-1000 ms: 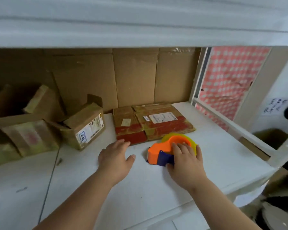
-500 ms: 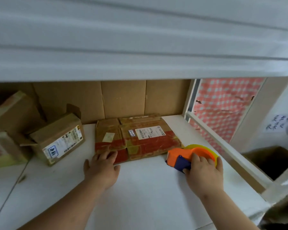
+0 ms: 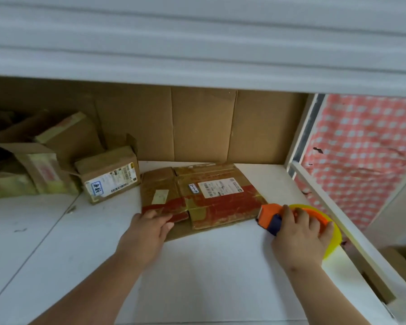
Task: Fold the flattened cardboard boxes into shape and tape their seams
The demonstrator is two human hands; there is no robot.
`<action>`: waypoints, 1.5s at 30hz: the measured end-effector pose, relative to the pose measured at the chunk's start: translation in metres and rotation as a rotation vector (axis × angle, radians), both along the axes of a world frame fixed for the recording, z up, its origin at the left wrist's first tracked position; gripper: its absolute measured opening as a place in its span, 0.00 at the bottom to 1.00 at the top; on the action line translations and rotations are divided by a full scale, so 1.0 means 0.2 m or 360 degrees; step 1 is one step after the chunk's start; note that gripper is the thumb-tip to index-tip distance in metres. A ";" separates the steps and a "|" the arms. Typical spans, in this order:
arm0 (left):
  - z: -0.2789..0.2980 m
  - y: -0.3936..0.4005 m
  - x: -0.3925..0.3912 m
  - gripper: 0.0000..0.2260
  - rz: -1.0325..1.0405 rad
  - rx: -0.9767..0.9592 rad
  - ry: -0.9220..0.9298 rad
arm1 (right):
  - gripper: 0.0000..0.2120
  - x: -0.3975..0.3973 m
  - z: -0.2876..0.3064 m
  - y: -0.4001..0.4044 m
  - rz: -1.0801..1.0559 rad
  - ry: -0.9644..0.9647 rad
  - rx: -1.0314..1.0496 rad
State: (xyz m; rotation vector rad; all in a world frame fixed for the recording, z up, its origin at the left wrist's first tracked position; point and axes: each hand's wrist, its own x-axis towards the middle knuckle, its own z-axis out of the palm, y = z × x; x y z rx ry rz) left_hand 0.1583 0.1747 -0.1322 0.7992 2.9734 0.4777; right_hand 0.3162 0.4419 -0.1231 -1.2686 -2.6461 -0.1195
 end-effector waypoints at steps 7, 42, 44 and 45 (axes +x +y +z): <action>0.06 -0.07 0.13 0.17 0.0194 0.0534 0.0071 | 0.28 0.04 0.02 0.04 0.0038 0.0116 -0.0119; 0.61 -0.68 0.40 0.07 0.0368 0.1959 -0.0544 | 0.17 0.28 0.41 -0.86 0.0437 0.1816 -0.1668; 0.67 -0.66 0.43 0.07 0.0336 0.1926 -0.0432 | 0.20 0.29 0.46 -0.84 0.0522 0.1783 -0.1583; 0.70 -0.65 0.44 0.07 0.0328 0.1904 -0.0368 | 0.24 0.29 0.49 -0.83 0.0571 0.1756 -0.1551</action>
